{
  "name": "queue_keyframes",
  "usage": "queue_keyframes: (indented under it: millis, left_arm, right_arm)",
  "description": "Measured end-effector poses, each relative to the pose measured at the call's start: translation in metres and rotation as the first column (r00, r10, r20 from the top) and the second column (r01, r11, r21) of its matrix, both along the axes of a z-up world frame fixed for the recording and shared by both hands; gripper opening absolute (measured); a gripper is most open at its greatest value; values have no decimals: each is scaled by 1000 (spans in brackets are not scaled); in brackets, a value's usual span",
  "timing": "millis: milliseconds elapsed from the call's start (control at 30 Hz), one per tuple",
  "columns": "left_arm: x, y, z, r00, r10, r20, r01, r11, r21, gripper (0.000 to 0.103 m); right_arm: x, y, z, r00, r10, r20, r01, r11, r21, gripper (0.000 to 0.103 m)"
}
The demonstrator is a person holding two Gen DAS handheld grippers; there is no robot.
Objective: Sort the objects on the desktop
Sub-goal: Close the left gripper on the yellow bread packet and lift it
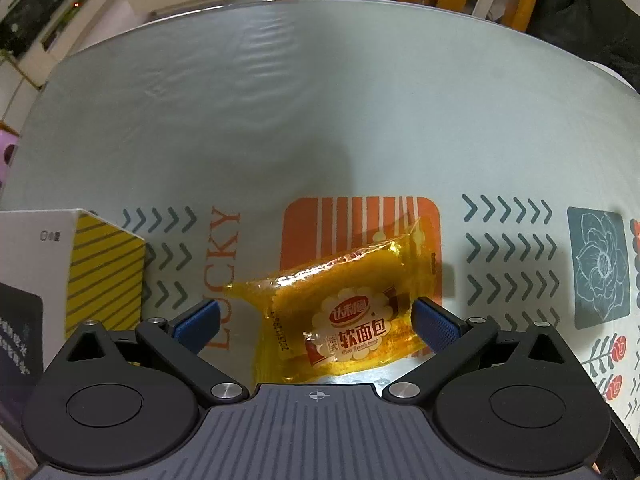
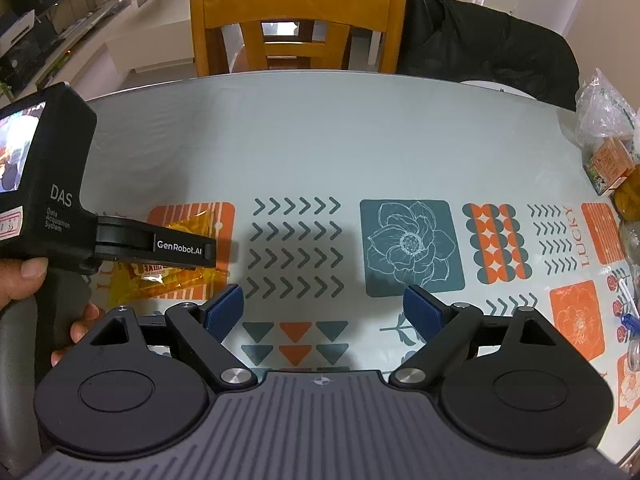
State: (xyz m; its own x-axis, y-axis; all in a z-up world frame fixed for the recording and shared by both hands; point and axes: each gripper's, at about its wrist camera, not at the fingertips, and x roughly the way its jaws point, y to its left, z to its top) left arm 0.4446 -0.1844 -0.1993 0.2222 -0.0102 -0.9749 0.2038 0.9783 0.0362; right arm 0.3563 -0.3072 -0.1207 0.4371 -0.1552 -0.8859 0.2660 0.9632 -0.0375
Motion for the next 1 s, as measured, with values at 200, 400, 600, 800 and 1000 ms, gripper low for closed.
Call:
queue_keyframes:
  millis: [200, 400, 600, 800, 1000]
  left_arm:
    - [-6, -2, 17, 1000, -6, 15, 7, 1000, -11, 103]
    - [-6, -4, 20, 1000, -18, 22, 18, 1000, -14, 103]
    - [-10, 1, 15, 1000, -14, 18, 14, 1000, 0, 103]
    - [-10, 2, 6, 1000, -8, 2, 8, 1000, 13, 103]
    - [-8, -2, -1, 1000, 5, 6, -5, 1000, 21, 103]
  right_arm:
    - [1, -2, -2, 1000, 3, 2, -3, 1000, 5, 103]
    - [4, -7, -5, 1000, 23, 13, -23, 1000, 3, 103]
    - [18, -24, -8, 999, 21, 25, -21, 1000, -22, 103]
    - [32, -28, -12, 998, 41, 42, -41, 999, 0, 103]
    - [37, -30, -20, 998, 51, 38, -52, 998, 19, 103]
